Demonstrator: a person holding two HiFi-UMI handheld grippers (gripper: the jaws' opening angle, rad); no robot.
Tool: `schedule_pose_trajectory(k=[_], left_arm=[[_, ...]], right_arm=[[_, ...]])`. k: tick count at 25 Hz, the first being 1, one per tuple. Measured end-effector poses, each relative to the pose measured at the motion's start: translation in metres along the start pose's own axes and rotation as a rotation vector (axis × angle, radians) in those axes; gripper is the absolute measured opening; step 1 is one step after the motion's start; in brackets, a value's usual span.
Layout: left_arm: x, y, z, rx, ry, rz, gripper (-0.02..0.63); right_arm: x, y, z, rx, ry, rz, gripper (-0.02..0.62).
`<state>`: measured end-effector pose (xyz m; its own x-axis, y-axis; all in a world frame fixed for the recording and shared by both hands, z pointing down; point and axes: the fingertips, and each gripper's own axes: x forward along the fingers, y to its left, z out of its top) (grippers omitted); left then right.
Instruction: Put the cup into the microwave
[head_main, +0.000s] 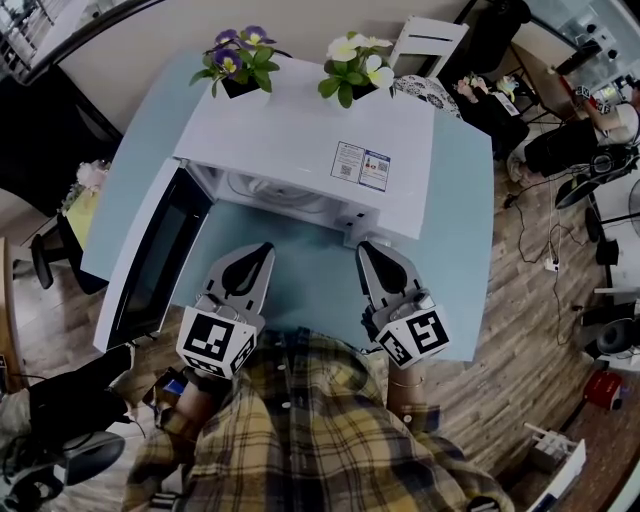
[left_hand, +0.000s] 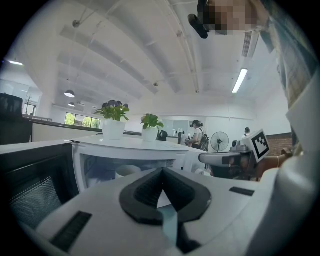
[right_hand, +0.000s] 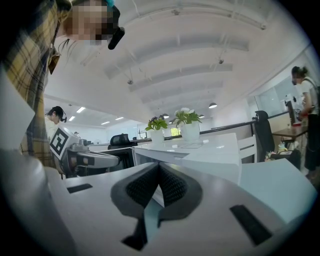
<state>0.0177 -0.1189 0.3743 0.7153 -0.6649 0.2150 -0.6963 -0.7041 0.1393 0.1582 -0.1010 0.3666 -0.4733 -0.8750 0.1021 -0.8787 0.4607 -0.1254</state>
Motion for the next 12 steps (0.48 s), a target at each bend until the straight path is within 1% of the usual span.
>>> schedule_pose_trajectory(k=[6, 12], left_arm=[[0.0026, -0.0012, -0.0007, -0.001, 0.005, -0.004, -0.008], [0.0051, -0.0015, 0.0000, 0.002, 0.002, -0.005, -0.008]], right_arm=[[-0.0026, -0.0026, -0.0013, -0.012, 0.008, -0.006, 0.002], [-0.0009, -0.0018, -0.0010, -0.017, 0.011, 0.012, 0.002]])
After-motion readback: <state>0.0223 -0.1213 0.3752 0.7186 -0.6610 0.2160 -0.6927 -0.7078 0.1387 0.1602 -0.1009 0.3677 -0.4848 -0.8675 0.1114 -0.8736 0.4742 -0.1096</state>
